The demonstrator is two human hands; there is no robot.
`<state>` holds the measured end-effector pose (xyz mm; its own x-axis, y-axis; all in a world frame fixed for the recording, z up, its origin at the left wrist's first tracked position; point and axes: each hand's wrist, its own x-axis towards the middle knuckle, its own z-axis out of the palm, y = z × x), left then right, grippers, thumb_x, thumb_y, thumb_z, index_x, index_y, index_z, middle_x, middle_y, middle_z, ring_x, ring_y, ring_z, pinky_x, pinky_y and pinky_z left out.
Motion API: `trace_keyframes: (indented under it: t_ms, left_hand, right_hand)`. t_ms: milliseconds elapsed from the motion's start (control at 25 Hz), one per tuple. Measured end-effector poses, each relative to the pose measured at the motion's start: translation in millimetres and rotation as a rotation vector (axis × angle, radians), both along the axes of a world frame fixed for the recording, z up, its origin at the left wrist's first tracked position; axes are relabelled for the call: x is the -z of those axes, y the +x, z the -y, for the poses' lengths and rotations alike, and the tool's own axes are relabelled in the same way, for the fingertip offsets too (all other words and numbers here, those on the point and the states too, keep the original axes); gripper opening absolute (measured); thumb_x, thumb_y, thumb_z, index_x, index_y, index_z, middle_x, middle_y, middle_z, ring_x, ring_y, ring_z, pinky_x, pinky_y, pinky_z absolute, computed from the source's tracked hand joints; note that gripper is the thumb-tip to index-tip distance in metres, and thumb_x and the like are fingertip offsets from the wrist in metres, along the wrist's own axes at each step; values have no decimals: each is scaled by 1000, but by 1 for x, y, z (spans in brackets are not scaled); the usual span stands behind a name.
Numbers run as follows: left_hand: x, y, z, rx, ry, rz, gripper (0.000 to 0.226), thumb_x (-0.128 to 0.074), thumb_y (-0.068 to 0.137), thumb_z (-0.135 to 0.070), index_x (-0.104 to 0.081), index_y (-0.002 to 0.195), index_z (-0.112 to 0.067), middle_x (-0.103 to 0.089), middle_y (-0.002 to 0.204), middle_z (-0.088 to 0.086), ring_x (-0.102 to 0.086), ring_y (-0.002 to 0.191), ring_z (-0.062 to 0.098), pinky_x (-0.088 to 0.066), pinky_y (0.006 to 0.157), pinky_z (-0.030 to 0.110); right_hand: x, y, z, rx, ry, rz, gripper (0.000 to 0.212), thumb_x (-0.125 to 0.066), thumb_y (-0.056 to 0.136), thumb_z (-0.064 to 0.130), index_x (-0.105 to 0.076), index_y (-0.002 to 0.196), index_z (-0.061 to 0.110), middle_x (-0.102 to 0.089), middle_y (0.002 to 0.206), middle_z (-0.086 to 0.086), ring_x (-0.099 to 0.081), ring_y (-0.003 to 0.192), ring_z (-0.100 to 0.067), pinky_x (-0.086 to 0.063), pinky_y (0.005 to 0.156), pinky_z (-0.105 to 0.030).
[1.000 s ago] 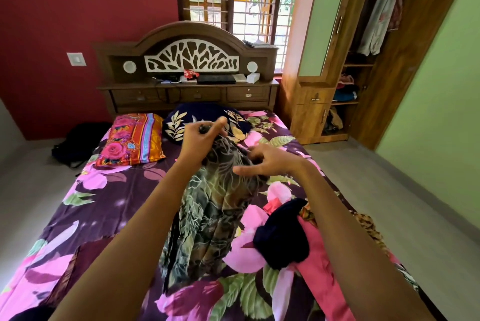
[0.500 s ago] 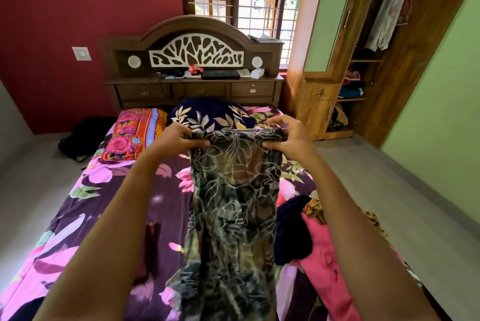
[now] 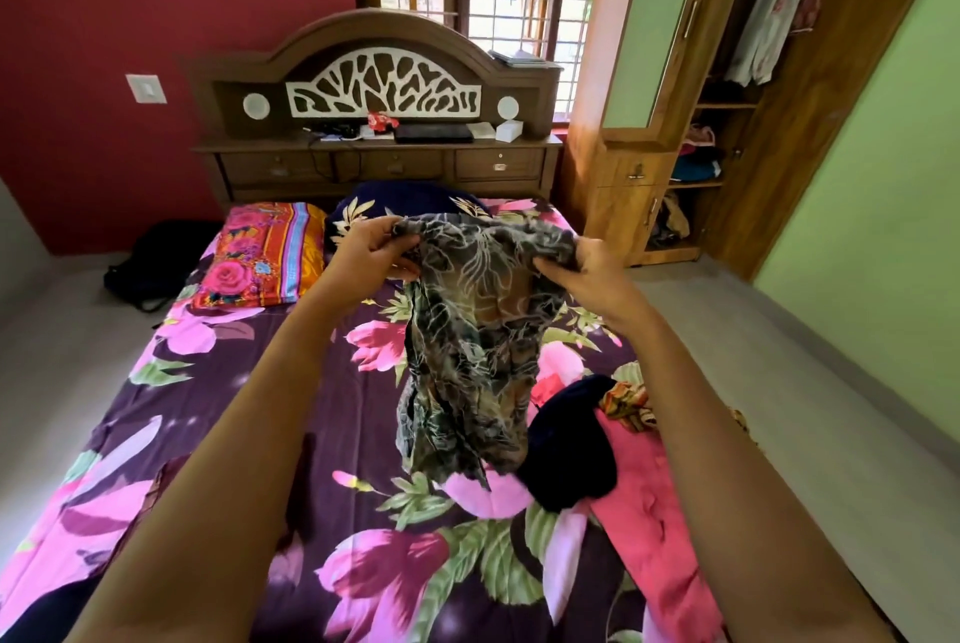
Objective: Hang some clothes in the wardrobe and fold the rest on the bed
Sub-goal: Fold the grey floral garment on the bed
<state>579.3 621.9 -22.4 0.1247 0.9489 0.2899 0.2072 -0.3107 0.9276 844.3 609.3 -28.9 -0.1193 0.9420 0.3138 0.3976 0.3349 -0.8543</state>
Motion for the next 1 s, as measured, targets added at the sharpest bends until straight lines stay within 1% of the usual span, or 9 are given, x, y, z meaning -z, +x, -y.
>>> trace_keyframes:
  t_ms: [120, 240, 320, 400, 480, 600, 800, 920, 1000]
  left_hand:
    - [11, 1, 2, -42, 11, -3, 25, -46, 95, 1, -57, 82, -17, -61, 78, 7, -63, 52, 4, -53, 53, 16]
    - [17, 4, 7, -256, 146, -101, 10, -55, 93, -8, -63, 87, -10, -58, 80, 6, -59, 63, 11, -46, 54, 15]
    - [21, 0, 7, -409, 262, -285, 16, -63, 89, -18, -64, 81, -5, -54, 76, 10, -49, 65, 16, -36, 55, 23]
    - [24, -3, 10, -414, 267, -245, 20, -64, 88, -23, -68, 81, -5, -61, 63, 10, -50, 56, 16, -38, 51, 32]
    - [22, -3, 16, -359, 174, -14, 11, -62, 90, -19, -68, 82, -14, -58, 45, -6, -47, 39, 6, -37, 40, 25]
    - [19, -1, 15, -383, 94, 160, 17, -59, 92, -14, -64, 76, -17, -45, 32, -7, -35, 27, 3, -27, 30, 15]
    - [37, -6, -4, -439, 18, 46, 16, -64, 89, -18, -68, 74, -11, -51, 35, -10, -42, 29, 1, -35, 34, 15]
    - [44, -6, -14, -478, 41, -11, 10, -70, 83, -17, -72, 81, -7, -56, 52, -12, -49, 43, -4, -39, 46, 13]
    - [42, -9, -17, -304, 2, 151, 9, -79, 70, -14, -73, 73, -8, -53, 71, -6, -53, 58, -4, -42, 54, 9]
  right_hand:
    - [7, 6, -6, 100, 57, 118, 23, -63, 89, 9, -66, 110, 0, -69, 105, -13, -65, 100, -27, -50, 91, -48]
    - [8, -5, -5, 209, 148, 181, 23, -61, 91, 13, -66, 110, 1, -69, 105, -15, -65, 98, -28, -50, 87, -45]
    - [9, -10, -6, 266, 178, 269, 24, -59, 93, 16, -65, 112, 2, -70, 104, -15, -65, 97, -29, -51, 84, -44]
    - [8, -12, -5, 297, 212, 309, 23, -60, 92, 21, -67, 105, 3, -71, 95, -14, -65, 89, -29, -52, 77, -45]
    - [4, -15, -4, 310, 246, 230, 27, -64, 89, 28, -69, 89, 1, -70, 80, -13, -65, 75, -26, -52, 66, -44]
    - [-1, -25, -6, 337, 283, 122, 35, -67, 86, 34, -67, 80, 0, -67, 71, -9, -62, 67, -24, -48, 59, -37]
    - [19, -33, -29, 322, 96, 61, 28, -62, 91, 26, -57, 82, 0, -66, 76, -14, -65, 53, -27, -51, 49, -41]
    - [35, -35, -47, 212, -120, -222, 12, -53, 97, 18, -53, 98, 6, -63, 101, -17, -70, 79, -32, -60, 63, -39]
    - [38, -37, -53, 166, -175, -402, 13, -46, 99, 17, -54, 105, 8, -62, 107, -12, -65, 98, -29, -59, 73, -33]
